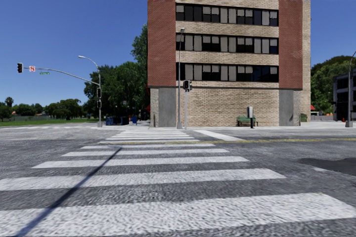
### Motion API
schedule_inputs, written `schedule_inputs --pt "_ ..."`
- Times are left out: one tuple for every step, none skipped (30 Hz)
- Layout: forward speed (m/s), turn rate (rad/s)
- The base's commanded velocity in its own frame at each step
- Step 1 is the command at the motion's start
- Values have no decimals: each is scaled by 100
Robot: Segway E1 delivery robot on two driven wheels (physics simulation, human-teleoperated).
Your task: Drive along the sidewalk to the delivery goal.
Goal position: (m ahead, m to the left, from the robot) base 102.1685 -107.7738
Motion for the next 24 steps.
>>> schedule_inputs --pt "200 35" --pt "200 35" --pt "200 35" --pt "200 35" --pt "200 35" --pt "200 35" --pt "200 35" --pt "200 35" --pt "200 35" --pt "200 35" --pt "200 35" --pt "200 35" --pt "200 35" --pt "200 35" --pt "200 35" --pt "200 35" --pt "200 31" --pt "200 0" --pt "200 0" --pt "200 0" --pt "200 0" --pt "200 0" --pt "200 0" --pt "200 0"
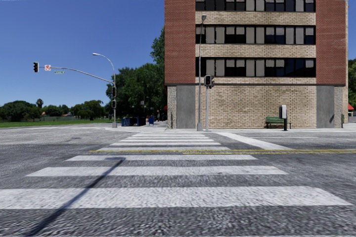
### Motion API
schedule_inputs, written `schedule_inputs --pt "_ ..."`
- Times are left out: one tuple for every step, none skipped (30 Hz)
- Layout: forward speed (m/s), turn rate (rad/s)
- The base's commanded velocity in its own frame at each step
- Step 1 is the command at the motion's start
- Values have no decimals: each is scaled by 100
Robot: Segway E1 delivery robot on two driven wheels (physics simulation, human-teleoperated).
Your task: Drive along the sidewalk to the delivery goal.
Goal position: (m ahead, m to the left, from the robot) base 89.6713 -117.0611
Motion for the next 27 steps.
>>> schedule_inputs --pt "200 0" --pt "200 0" --pt "200 0" --pt "200 0" --pt "200 0" --pt "200 0" --pt "200 0" --pt "200 0" --pt "200 0" --pt "200 0" --pt "200 0" --pt "200 0" --pt "200 0" --pt "200 0" --pt "200 0" --pt "200 0" --pt "200 0" --pt "200 0" --pt "200 0" --pt "200 0" --pt "200 0" --pt "200 0" --pt "200 0" --pt "200 0" --pt "200 4" --pt "200 7" --pt "200 7"
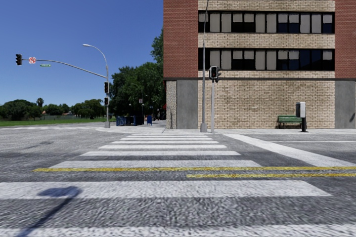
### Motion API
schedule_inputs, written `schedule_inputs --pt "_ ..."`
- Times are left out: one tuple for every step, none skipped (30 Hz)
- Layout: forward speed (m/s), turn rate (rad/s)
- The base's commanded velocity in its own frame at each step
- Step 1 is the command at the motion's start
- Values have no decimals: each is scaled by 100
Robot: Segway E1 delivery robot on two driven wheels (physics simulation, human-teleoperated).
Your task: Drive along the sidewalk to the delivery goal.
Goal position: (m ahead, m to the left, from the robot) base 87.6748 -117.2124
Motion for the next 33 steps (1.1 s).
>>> schedule_inputs --pt "200 7" --pt "200 8" --pt "200 8" --pt "200 8" --pt "200 4" --pt "200 0" --pt "200 0" --pt "200 0" --pt "200 0" --pt "200 0" --pt "200 0" --pt "200 0" --pt "200 0" --pt "200 0" --pt "200 0" --pt "200 0" --pt "200 0" --pt "200 0" --pt "200 0" --pt "200 0" --pt "200 0" --pt "200 0" --pt "200 3" --pt "200 4" --pt "200 4" --pt "200 4" --pt "200 4" --pt "200 4" --pt "200 4" --pt "200 0" --pt "200 0" --pt "200 0" --pt "200 0"
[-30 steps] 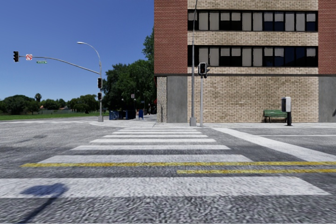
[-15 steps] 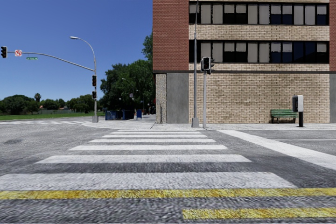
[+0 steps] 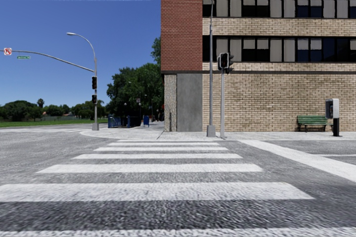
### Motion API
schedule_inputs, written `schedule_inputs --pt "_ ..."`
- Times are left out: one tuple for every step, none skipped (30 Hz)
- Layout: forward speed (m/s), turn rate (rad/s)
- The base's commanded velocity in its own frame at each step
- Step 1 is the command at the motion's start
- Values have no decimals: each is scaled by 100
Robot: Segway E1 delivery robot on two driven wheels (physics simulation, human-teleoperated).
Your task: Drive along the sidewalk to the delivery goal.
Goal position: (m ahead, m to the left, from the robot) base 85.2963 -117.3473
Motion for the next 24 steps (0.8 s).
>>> schedule_inputs --pt "200 0" --pt "200 0" --pt "200 0" --pt "200 0" --pt "200 0" --pt "200 0" --pt "200 0" --pt "200 0" --pt "200 0" --pt "200 0" --pt "200 0" --pt "200 0" --pt "200 0" --pt "200 0" --pt "200 0" --pt "200 0" --pt "200 0" --pt "200 0" --pt "200 0" --pt "200 0" --pt "200 0" --pt "200 0" --pt "200 0" --pt "200 0"
